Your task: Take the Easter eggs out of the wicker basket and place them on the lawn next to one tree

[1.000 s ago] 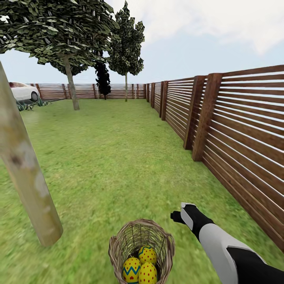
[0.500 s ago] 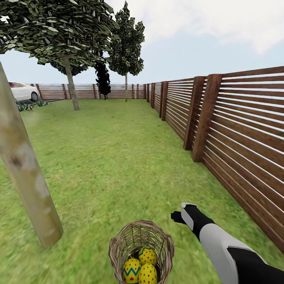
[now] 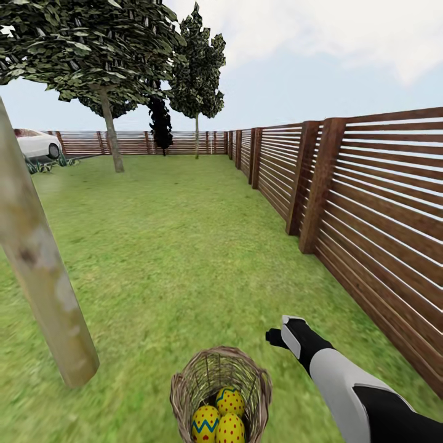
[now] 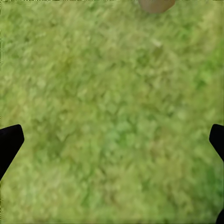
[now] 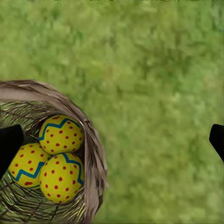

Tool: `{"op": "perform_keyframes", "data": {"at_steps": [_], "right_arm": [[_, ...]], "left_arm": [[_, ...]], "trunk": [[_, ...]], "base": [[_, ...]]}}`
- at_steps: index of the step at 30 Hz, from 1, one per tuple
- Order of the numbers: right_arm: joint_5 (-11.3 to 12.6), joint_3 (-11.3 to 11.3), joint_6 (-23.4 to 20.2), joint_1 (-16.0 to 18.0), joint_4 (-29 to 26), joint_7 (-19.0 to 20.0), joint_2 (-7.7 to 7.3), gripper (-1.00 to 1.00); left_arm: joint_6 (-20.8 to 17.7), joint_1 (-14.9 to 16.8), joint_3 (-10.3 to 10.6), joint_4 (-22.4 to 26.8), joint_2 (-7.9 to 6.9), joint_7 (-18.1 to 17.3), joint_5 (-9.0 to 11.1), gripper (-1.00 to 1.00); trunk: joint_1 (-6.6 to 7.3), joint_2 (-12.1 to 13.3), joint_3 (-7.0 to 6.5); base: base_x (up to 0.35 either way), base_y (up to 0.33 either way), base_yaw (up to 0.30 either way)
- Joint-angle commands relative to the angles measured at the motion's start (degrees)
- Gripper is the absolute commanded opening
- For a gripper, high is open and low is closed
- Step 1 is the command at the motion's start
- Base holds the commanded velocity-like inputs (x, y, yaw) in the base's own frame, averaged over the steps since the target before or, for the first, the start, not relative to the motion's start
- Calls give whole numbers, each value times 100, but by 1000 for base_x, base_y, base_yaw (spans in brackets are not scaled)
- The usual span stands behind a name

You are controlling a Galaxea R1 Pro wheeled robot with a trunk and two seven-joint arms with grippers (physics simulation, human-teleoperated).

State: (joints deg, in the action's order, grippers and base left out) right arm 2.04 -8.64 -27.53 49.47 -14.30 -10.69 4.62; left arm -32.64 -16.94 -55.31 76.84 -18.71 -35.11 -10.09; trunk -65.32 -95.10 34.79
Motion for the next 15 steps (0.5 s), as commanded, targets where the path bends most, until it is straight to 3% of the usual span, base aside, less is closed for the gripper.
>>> {"op": "perform_keyframes", "data": {"at_steps": [1, 15], "right_arm": [[24, -31, -20, 1, -11, -20, 4, 100], [18, 2, -30, 1, -6, 22, -6, 100]], "left_arm": [[-9, 2, -6, 4, -1, -45, -54, 100], [-5, -2, -6, -3, -1, -40, -54, 100]], "trunk": [[23, 39, -14], [330, 600, -265]], "base": [[0, 0, 0], [0, 0, 0]]}}
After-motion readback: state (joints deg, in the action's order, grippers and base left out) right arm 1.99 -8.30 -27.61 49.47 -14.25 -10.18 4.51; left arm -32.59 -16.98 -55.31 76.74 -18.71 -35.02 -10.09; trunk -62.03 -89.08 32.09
